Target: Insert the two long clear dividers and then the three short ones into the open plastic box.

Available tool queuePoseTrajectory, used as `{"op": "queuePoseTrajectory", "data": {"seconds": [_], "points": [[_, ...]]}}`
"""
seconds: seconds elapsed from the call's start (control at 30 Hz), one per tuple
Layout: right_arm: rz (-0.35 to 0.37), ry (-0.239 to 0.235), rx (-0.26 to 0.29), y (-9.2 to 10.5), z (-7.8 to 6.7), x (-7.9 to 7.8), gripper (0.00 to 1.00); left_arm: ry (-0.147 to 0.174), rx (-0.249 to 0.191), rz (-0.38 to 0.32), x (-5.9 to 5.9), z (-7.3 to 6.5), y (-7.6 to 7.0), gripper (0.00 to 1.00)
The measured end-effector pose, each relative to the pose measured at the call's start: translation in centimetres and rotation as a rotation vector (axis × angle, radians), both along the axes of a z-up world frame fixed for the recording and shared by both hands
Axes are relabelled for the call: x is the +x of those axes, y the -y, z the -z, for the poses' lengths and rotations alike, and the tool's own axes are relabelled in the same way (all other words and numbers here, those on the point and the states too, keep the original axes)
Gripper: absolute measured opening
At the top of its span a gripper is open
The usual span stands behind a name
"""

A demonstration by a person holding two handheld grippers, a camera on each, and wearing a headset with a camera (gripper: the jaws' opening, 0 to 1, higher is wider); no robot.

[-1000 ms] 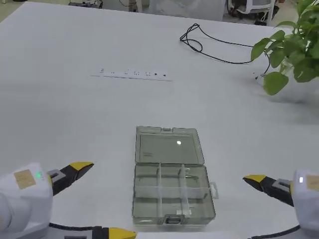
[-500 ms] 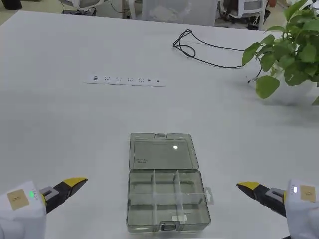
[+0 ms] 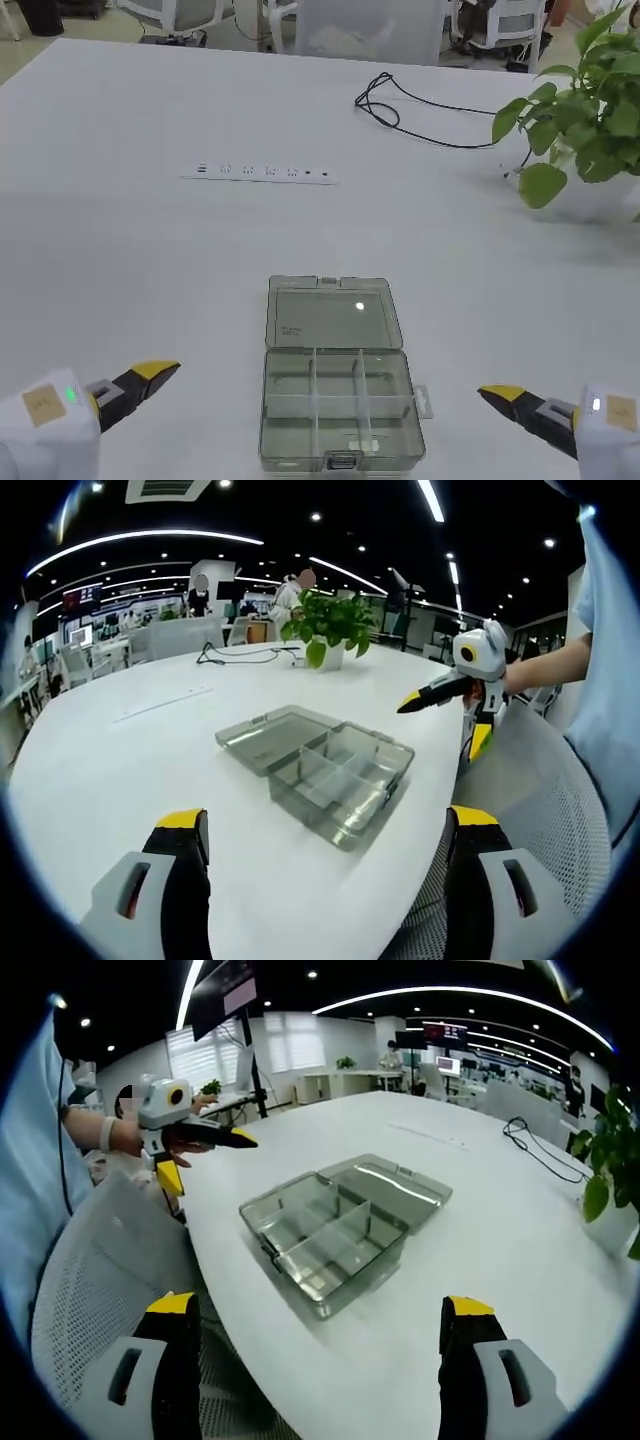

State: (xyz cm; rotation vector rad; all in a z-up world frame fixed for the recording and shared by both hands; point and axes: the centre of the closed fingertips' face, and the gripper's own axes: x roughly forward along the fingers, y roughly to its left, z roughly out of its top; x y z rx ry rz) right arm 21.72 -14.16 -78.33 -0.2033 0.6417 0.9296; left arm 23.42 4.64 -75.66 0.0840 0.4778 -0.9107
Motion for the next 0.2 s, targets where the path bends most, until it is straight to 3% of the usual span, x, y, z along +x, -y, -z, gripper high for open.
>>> {"op": "queuePoseTrajectory", "data": {"seconds": [0.2], "points": [[0.006, 0.009, 0.000, 0.68, -0.50, -0.11, 1.00, 0.012, 0.002, -0.020, 0.00, -0.75, -0.03, 1.00]]}}
